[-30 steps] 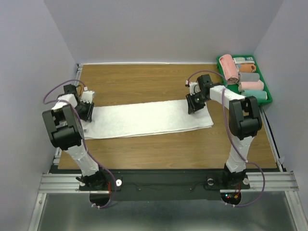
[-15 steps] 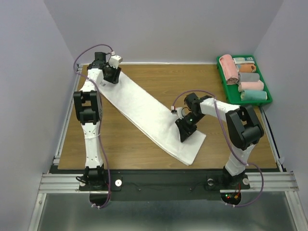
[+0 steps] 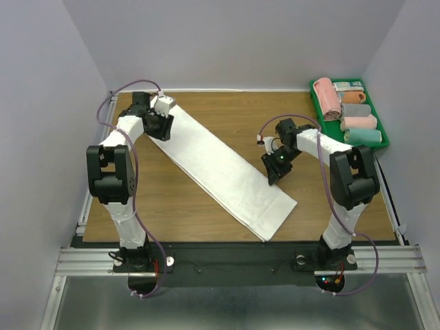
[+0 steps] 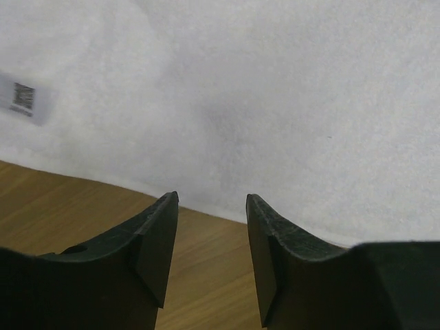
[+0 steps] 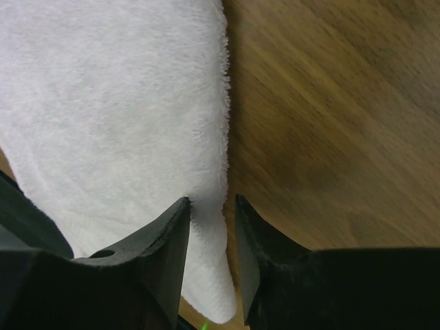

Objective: Roll the towels
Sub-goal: Fold the towel

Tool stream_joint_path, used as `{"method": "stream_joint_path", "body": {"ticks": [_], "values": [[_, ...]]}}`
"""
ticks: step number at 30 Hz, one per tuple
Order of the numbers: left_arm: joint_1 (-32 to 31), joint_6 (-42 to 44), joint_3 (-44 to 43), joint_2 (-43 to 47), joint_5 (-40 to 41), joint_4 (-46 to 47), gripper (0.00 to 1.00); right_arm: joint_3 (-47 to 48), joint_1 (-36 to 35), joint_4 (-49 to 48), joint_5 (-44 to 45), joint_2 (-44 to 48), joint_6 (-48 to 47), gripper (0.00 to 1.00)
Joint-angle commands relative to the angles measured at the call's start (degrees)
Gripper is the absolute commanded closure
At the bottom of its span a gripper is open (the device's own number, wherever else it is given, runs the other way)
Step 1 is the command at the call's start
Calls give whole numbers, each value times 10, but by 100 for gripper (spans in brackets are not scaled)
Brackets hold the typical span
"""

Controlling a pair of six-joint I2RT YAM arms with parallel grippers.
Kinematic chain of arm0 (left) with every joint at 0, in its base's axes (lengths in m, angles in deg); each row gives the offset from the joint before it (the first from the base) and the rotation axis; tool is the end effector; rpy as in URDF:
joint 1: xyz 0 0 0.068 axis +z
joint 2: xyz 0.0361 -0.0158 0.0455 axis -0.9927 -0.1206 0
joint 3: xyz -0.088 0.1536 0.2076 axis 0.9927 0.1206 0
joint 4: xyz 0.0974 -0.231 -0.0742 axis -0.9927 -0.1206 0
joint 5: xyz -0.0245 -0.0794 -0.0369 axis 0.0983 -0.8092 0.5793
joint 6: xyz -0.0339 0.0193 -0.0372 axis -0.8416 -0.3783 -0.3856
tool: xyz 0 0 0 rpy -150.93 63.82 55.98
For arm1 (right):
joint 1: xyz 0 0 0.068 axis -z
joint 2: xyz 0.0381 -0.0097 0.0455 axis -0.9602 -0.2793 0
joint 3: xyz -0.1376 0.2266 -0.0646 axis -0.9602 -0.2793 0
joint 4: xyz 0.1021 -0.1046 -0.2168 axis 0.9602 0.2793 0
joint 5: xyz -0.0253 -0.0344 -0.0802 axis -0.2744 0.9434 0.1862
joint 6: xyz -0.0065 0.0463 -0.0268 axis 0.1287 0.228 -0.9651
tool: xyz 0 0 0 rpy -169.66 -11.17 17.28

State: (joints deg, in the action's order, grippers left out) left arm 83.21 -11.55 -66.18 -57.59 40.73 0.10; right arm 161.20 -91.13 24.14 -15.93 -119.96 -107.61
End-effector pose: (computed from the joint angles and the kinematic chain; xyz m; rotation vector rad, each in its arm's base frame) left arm 0.4319 -0.0117 0.2480 0.6880 2.2096 -0.2050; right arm 0.3230 0.1177 0.1845 -0.9948 2.7659 0.6931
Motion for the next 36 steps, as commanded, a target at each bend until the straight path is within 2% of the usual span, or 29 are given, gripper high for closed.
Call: {"method": "stream_joint_path", "body": {"ticks": [1,6,9,11,14,16,20,22,23,24,25,26,27,30,36], "values": [[-42,-23,68,13,19,53,46,-26,-5,-30,40,-13,15,62],[-63,-40,37,-40,22,60,53,-65,-6,-38,21,-17,24,62],[-71,-39,-4,-61,19,61,54,-93,-16,-37,-4,-18,33,63],[-79,-34,-13,-57,18,62,54,-103,-24,-38,-22,-18,41,63],[-105,-13,-14,-23,25,59,49,-110,-44,-38,-58,-24,61,63],[-130,23,28,38,28,59,44,-111,-45,-37,-97,-27,78,61],[-262,33,150,206,46,60,40,-112,-42,-31,-134,-8,102,52],[-322,24,221,262,61,61,40,-106,-18,-28,-148,5,116,41],[-362,0,241,285,71,64,39,-100,-5,-26,-150,13,119,35],[-431,-18,260,324,82,74,39,-93,10,-20,-151,26,121,34],[-471,-35,284,337,99,78,39,-78,42,-17,-156,33,125,13],[-506,-51,292,351,106,83,39,-70,61,-14,-157,38,130,11],[-569,-83,302,351,111,90,39,-61,78,-11,-157,48,133,0],[-652,-155,292,312,146,104,41,-27,144,1,-141,59,145,0],[-740,-259,243,198,249,136,46,29,270,8,-134,53,179,0]]}}
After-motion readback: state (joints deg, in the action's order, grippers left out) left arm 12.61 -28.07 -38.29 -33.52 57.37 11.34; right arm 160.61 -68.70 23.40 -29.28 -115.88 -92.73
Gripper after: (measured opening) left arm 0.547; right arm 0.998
